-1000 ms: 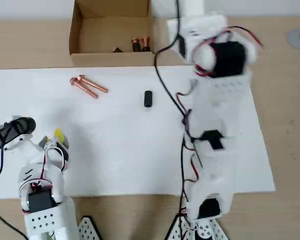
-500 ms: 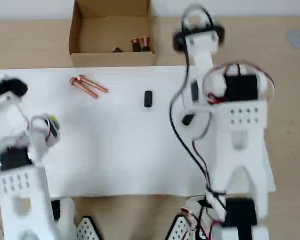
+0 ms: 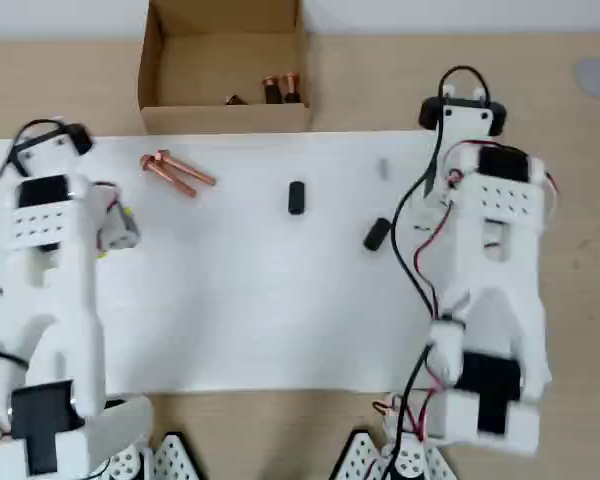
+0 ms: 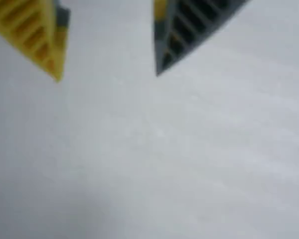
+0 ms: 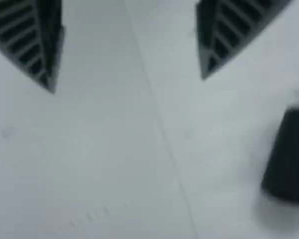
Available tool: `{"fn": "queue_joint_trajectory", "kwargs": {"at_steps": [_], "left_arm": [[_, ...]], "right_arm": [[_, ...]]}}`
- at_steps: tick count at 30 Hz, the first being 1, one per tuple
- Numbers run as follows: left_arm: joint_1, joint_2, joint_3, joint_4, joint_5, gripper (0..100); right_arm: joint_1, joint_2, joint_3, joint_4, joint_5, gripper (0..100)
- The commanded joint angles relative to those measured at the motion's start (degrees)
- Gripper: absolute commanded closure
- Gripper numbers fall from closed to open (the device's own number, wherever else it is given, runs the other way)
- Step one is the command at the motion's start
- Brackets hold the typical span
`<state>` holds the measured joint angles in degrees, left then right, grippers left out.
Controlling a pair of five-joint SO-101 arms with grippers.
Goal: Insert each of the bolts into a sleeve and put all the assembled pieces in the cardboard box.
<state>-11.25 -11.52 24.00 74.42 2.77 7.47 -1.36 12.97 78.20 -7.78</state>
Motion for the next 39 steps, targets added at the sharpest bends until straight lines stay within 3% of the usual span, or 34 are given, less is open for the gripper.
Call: {"fn": "queue_joint_trajectory", "kwargs": {"at_steps": [1,5,9,13,19,25,31,39], "left_arm": [[2.29,2.42,-5.54,-0.62,4.04,87],[-1.05,6.99,-8.18,-0.97,10.37,87],[-2.9,11.47,-8.09,-0.79,11.08,87],[-2.73,12.79,-8.09,-0.79,10.99,92],[-2.81,12.88,-8.26,-0.7,9.58,91],[-2.73,12.79,-8.09,-0.53,8.62,92],[-2.73,12.88,-8.09,-0.53,8.62,92],[-3.08,12.88,-8.26,-0.53,8.53,92]], "right_arm": [[-1.27,6.64,-3.82,-2.64,-1.85,77.1],[-3.3,11.03,-7.96,-2.64,-8.97,77.1],[-7.78,12.0,-8.92,-2.99,-18.02,77.1],[-10.59,11.82,-10.51,-2.99,-19.25,77.1],[-11.03,12.09,-13.49,-2.02,-19.6,77.1],[-11.03,12.26,-9.63,-2.2,-25.49,77.1],[-11.91,12.26,-8.66,-2.2,-37.89,77.2],[-16.92,12.88,-6.99,-2.2,-38.68,77.1]]}}
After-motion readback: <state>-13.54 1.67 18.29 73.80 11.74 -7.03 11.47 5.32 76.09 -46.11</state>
